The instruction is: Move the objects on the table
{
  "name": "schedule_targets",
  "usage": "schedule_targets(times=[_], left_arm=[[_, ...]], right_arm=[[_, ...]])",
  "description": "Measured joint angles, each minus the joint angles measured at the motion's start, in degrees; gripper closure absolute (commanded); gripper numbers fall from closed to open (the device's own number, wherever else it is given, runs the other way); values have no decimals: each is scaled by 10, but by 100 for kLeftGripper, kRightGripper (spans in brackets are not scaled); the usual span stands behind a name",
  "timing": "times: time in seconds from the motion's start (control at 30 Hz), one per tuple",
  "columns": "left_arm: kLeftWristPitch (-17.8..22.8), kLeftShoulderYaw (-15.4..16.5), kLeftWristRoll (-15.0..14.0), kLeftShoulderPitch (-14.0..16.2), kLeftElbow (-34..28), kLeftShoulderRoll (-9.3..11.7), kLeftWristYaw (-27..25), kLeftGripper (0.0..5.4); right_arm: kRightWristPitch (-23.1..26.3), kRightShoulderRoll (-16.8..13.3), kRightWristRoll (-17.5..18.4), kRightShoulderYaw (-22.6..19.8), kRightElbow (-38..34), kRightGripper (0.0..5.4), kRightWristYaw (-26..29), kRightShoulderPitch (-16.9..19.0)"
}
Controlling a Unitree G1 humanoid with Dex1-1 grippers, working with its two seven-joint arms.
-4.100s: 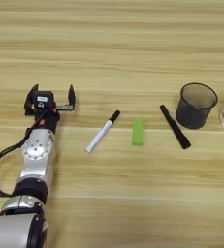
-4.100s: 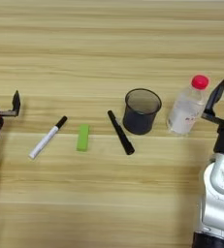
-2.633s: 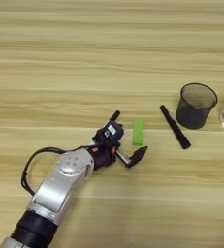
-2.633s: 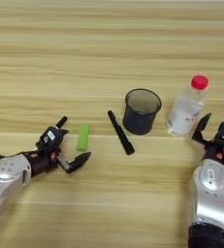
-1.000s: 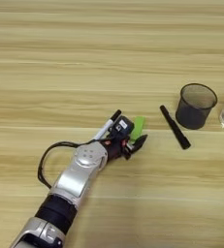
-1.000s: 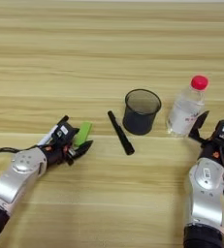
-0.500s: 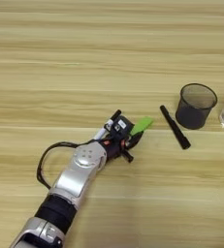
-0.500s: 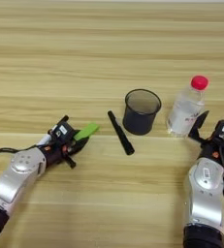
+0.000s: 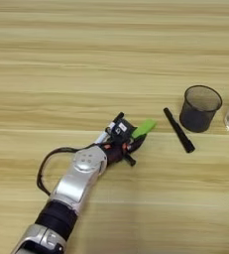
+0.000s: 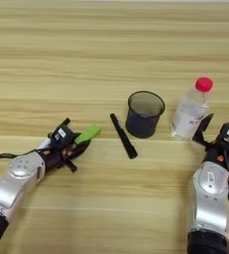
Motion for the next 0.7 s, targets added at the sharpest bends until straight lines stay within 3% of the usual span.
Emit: schedule_targets(times=[0.3,0.43,0.53,0.7], left_arm=[[-3,43,-43,4,-75,-6,-5,408],[-2,66,-44,-2,-86,-2,14,408],[-7,97,-38,-28,-57,13,42,408],[-28,133,-17,-39,17,38,84,408]], right_arm=[[0,0,0,-1,1,0,0,0],[0,0,0,-1,1,0,0,0],[0,0,0,-1,2,0,0,0],[0,0,0,-1,3,0,0,0]])
